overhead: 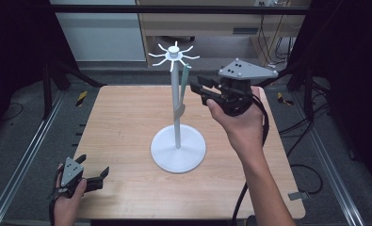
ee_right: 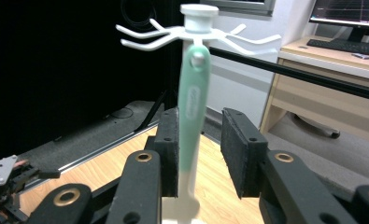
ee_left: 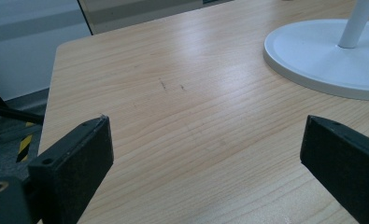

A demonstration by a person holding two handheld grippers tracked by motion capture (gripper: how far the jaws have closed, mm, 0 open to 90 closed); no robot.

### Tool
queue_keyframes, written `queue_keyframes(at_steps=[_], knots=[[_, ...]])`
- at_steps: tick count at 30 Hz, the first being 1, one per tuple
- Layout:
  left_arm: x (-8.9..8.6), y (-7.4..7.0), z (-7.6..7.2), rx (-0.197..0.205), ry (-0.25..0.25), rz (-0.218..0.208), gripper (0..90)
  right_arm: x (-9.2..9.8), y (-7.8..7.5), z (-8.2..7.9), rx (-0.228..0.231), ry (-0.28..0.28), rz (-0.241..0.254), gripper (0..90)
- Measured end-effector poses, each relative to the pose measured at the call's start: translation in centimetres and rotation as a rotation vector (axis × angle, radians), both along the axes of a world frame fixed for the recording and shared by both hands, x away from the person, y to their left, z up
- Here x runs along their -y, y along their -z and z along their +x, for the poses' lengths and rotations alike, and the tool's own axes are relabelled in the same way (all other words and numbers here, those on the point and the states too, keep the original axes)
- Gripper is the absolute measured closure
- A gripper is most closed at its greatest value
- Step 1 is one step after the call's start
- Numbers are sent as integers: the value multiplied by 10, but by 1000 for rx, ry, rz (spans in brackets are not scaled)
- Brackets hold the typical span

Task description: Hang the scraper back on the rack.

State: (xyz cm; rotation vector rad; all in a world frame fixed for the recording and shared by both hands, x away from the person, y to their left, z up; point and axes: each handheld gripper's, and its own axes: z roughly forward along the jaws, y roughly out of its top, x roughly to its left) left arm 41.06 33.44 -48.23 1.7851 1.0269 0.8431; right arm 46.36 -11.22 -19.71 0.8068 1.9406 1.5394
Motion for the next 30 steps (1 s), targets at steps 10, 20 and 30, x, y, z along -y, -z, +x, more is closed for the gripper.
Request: queue_keyframes(at_steps=[10,20,30], knots=[[0,2,-1,-14,6,9,22,33,24,-1,-37,101,10,590],[4,3,-2,-23,18,21,22,64,65,-1,-106,205,-16,557],[4,3,-1,-24,18,19,22,76,111,-4,-159,251,-48,534]])
